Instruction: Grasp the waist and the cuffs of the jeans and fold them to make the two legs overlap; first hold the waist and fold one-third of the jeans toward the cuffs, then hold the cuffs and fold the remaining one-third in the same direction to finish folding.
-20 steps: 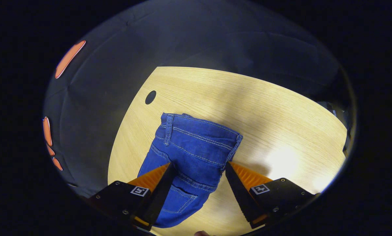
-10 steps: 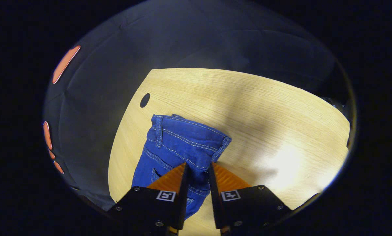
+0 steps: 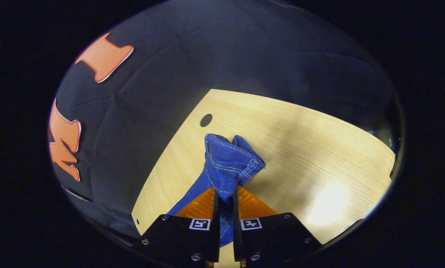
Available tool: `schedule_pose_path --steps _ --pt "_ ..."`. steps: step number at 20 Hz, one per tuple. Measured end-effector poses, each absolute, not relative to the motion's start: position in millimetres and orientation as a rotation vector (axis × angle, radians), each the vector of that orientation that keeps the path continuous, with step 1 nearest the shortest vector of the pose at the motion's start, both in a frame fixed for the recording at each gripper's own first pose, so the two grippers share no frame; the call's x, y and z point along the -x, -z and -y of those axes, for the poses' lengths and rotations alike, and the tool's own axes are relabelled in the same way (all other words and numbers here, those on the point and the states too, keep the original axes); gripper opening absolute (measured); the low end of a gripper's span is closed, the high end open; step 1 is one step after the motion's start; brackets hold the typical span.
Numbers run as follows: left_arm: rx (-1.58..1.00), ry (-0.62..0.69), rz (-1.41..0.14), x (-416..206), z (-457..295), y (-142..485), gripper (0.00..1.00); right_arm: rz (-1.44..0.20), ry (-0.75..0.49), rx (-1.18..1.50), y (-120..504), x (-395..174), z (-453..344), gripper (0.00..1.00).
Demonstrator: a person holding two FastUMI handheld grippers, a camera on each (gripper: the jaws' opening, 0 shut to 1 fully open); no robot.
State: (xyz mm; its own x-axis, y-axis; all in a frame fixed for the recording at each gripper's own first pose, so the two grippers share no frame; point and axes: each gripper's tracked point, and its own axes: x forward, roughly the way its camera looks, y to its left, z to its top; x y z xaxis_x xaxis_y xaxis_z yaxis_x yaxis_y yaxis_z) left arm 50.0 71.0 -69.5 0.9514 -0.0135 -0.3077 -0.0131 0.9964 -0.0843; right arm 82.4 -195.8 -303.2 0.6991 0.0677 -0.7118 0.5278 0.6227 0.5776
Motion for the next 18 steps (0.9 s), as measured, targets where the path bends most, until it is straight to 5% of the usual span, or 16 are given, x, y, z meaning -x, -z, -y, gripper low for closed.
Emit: schedule_pose_path --steps 18 --pt "0.173 -0.062 -0.363 -63 -147 114 0.97 -0.591 -0.012 -0.515 150 -114 43 0.15"
